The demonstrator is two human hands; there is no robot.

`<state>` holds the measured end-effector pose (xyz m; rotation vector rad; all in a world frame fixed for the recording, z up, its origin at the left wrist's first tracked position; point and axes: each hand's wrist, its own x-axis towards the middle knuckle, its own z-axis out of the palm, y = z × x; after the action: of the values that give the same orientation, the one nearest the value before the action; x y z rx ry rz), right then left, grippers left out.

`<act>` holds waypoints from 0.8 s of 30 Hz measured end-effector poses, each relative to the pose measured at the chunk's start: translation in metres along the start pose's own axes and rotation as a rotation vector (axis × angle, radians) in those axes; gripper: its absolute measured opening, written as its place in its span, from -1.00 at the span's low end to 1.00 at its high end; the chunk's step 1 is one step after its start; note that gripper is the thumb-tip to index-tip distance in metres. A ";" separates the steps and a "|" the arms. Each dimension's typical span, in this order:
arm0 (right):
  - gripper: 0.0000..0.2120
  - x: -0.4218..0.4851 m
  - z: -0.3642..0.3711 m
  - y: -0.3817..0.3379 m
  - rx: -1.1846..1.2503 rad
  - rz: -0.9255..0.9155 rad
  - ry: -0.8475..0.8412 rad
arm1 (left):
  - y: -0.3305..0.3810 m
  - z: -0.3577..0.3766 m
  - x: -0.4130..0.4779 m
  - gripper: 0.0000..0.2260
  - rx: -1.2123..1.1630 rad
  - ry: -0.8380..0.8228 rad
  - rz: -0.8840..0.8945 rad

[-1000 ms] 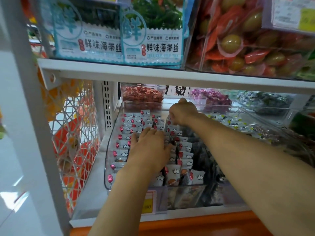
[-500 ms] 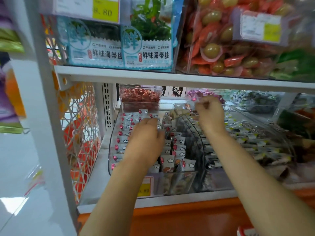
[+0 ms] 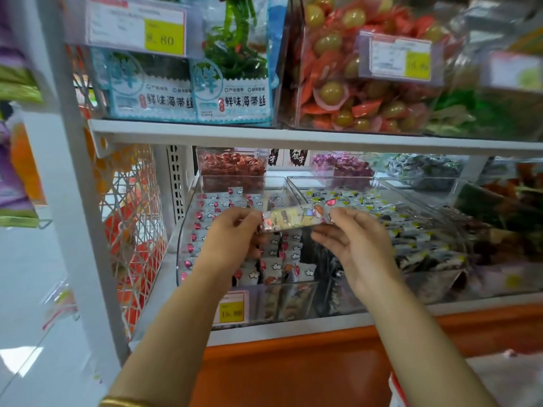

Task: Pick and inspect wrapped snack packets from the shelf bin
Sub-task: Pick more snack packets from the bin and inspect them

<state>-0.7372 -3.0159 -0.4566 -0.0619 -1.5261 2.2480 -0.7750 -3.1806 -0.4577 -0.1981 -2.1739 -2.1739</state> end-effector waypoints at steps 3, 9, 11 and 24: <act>-0.87 -0.003 -0.003 0.001 0.075 0.047 -0.034 | 0.001 0.000 0.000 -0.87 -0.175 -0.031 -0.073; -0.94 -0.006 -0.004 0.001 0.089 0.092 -0.062 | 0.006 0.001 -0.002 -0.82 -0.511 -0.034 -0.148; -0.95 -0.005 -0.007 0.001 0.125 0.123 -0.058 | 0.006 0.002 -0.002 -0.81 -0.587 -0.037 -0.168; -0.92 -0.001 -0.005 0.005 0.539 0.322 -0.041 | 0.005 0.005 -0.001 -0.82 -0.585 -0.016 -0.169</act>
<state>-0.7364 -3.0132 -0.4630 -0.1090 -0.9291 2.8589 -0.7728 -3.1757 -0.4532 -0.0545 -1.5469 -2.8567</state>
